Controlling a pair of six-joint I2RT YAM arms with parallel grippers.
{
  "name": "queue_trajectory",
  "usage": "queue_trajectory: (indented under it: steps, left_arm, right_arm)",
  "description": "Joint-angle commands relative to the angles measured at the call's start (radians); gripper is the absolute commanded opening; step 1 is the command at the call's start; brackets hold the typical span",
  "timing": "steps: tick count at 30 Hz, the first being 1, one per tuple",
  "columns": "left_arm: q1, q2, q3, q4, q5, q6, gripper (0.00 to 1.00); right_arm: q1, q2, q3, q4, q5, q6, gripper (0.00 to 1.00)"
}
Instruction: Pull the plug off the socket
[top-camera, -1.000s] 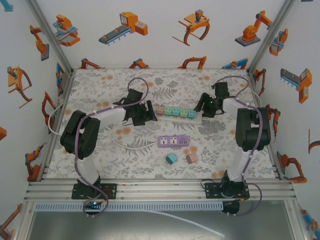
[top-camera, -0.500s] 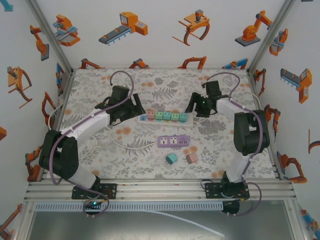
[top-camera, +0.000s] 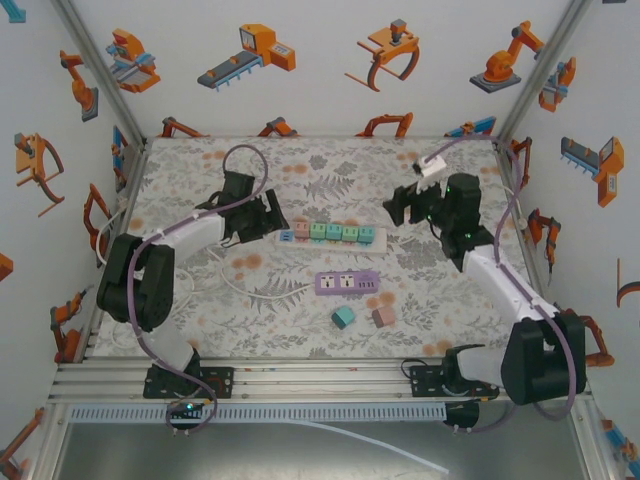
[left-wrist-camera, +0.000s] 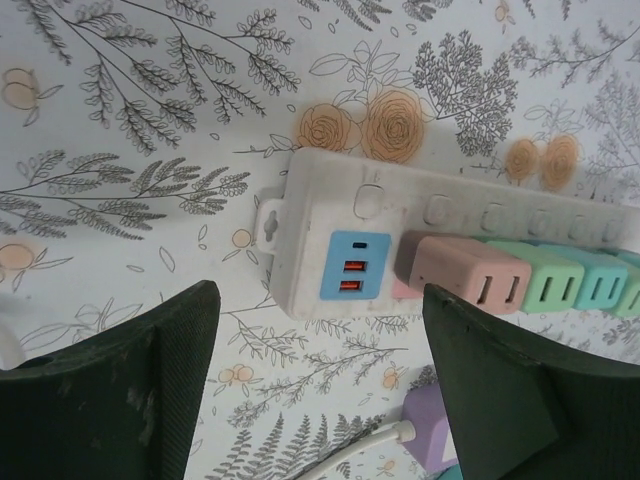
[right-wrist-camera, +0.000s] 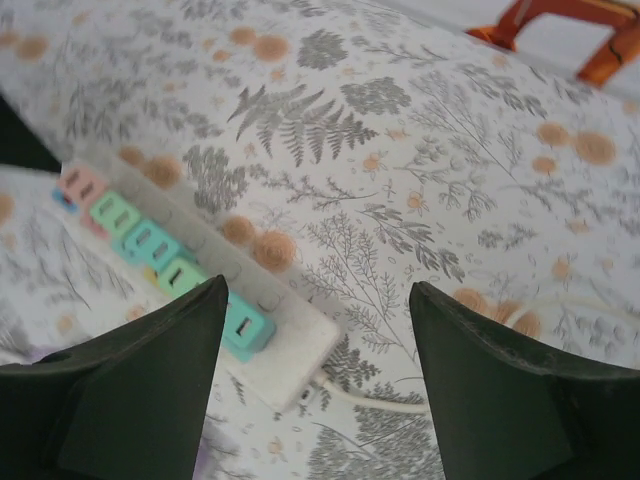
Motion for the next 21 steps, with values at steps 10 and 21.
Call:
queue_trajectory:
  steps: [10,21]
  left_arm:
    - [0.006,0.050,-0.019,0.075,0.045,0.131,0.76]
    - [0.006,0.050,-0.063,0.083,0.022,0.137,0.76]
  right_arm:
    - [0.032,0.145,0.055,-0.196,-0.424,-0.743,0.68]
    - [0.078,0.408,0.304,-0.555,-0.376,-0.966,0.62]
